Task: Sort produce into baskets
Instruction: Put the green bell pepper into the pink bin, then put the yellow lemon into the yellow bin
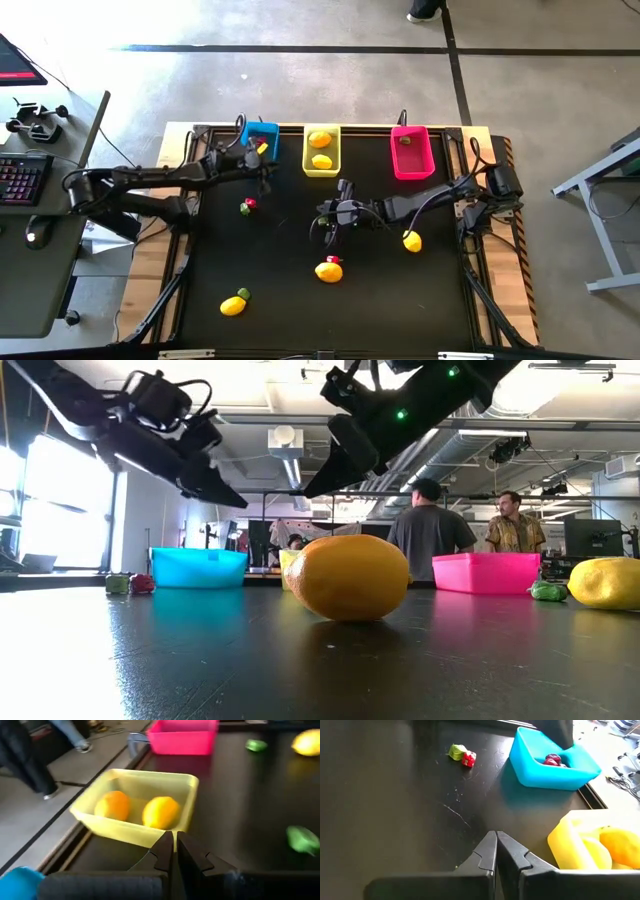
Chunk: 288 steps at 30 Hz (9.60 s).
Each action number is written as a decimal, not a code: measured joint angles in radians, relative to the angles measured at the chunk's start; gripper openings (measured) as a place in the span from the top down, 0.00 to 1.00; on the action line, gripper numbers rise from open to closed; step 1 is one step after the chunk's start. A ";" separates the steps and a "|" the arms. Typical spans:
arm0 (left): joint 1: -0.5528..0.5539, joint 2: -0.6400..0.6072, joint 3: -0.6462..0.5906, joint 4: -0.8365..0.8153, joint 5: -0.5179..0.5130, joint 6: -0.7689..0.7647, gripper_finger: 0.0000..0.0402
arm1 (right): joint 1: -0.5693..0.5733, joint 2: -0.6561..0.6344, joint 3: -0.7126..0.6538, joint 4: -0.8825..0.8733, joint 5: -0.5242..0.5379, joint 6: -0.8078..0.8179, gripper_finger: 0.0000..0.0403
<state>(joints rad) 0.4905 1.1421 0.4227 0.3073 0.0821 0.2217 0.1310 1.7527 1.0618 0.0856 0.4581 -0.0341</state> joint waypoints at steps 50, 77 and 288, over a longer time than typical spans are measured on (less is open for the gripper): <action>-0.153 0.107 -0.038 0.006 -0.111 0.069 0.98 | -0.009 0.000 -0.165 0.285 -0.101 0.001 1.00; -0.381 0.110 -0.276 0.440 -0.035 -0.062 0.98 | 0.059 0.000 -0.193 0.196 -0.088 0.193 0.65; -0.409 0.111 -0.279 0.371 -0.103 -0.088 0.98 | 0.288 -0.486 -0.176 -1.284 -0.251 1.500 0.23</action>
<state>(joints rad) 0.0818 1.2529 0.1436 0.6781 -0.0205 0.1341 0.4188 1.2667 0.8860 -1.1979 0.2067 1.4659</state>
